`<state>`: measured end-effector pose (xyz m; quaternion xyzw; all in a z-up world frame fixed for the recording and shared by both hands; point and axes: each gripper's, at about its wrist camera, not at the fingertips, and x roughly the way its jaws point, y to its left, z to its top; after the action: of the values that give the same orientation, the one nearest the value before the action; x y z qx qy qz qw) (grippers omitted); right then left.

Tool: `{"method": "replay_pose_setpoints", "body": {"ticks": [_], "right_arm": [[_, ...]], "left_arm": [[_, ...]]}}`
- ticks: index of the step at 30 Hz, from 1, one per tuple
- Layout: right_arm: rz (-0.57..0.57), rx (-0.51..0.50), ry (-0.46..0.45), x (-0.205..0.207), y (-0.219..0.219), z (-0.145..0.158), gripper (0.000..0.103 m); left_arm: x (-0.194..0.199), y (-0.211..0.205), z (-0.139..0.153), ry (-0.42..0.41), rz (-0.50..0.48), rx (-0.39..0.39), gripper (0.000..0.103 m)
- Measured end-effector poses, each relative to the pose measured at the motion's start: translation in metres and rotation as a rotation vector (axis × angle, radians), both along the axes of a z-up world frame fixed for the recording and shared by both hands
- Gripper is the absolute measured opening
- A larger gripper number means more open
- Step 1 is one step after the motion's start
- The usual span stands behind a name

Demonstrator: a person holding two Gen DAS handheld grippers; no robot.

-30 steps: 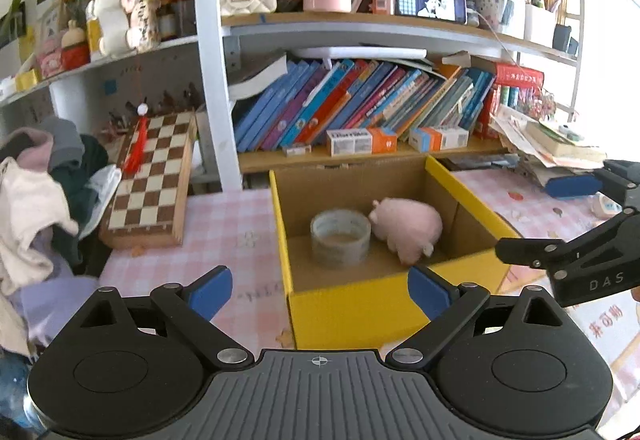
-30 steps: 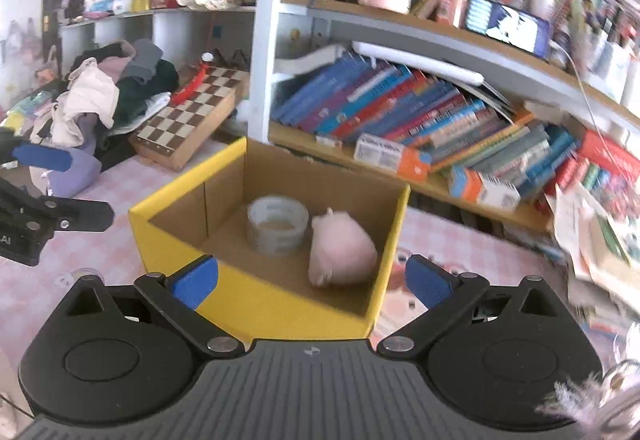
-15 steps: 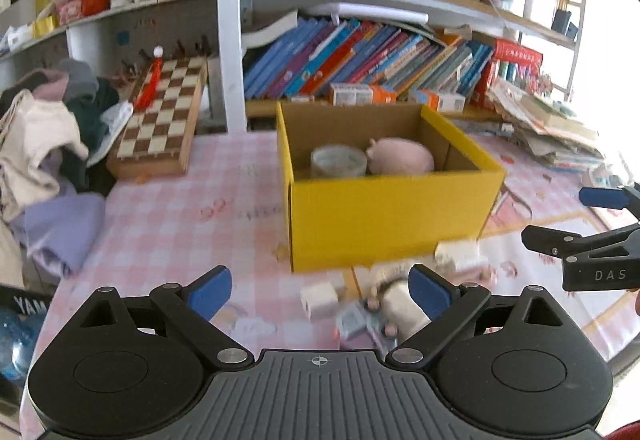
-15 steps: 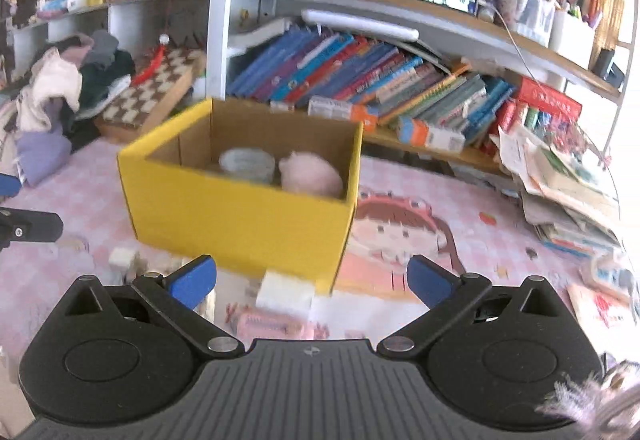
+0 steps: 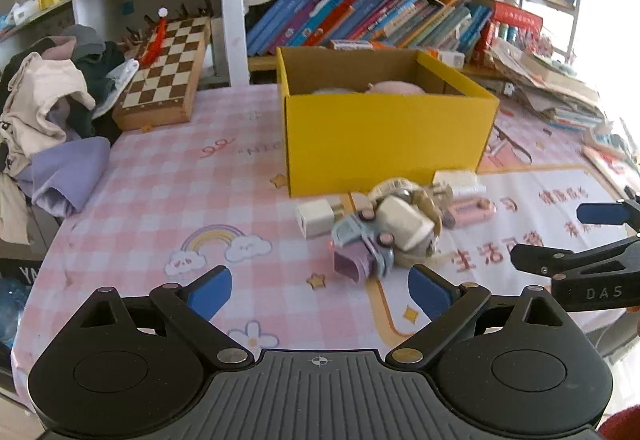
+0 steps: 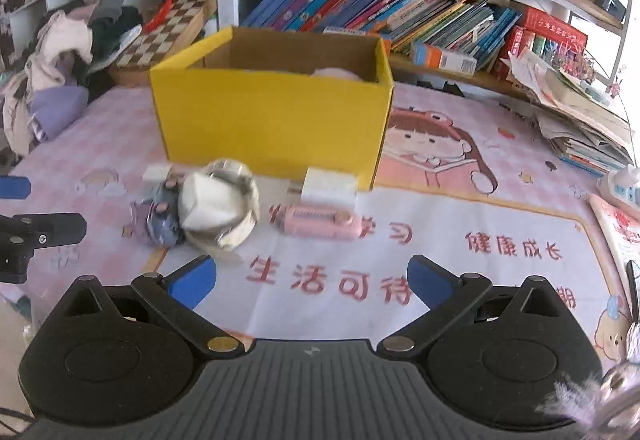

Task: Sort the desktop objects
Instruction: 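Grasp the grey-purple toy car with the left tool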

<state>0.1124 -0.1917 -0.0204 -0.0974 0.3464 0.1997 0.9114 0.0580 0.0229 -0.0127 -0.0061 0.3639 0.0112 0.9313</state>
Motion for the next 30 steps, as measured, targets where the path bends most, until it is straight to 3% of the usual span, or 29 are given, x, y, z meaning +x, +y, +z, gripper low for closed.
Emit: {"method": "replay_pose_setpoints", "body": {"ticks": [9, 16, 22, 30], "right_arm": [[0.008, 0.025, 0.077, -0.001, -0.001, -0.007, 0.102], [-0.004, 0.008, 0.083, 0.006, -0.003, -0.006, 0.1], [0.017, 0.008, 0.075, 0.016, -0.001, -0.002, 0.084], [0.035, 0.003, 0.083, 0.033, 0.002, -0.002, 0.083]], "left_arm": [[-0.002, -0.013, -0.01, 0.037, -0.055, 0.026, 0.097], [0.007, -0.018, -0.013, 0.045, -0.077, 0.029, 0.097], [0.014, -0.02, -0.012, 0.037, -0.095, 0.028, 0.095], [0.025, -0.029, -0.015, 0.027, -0.114, 0.059, 0.094]]}}
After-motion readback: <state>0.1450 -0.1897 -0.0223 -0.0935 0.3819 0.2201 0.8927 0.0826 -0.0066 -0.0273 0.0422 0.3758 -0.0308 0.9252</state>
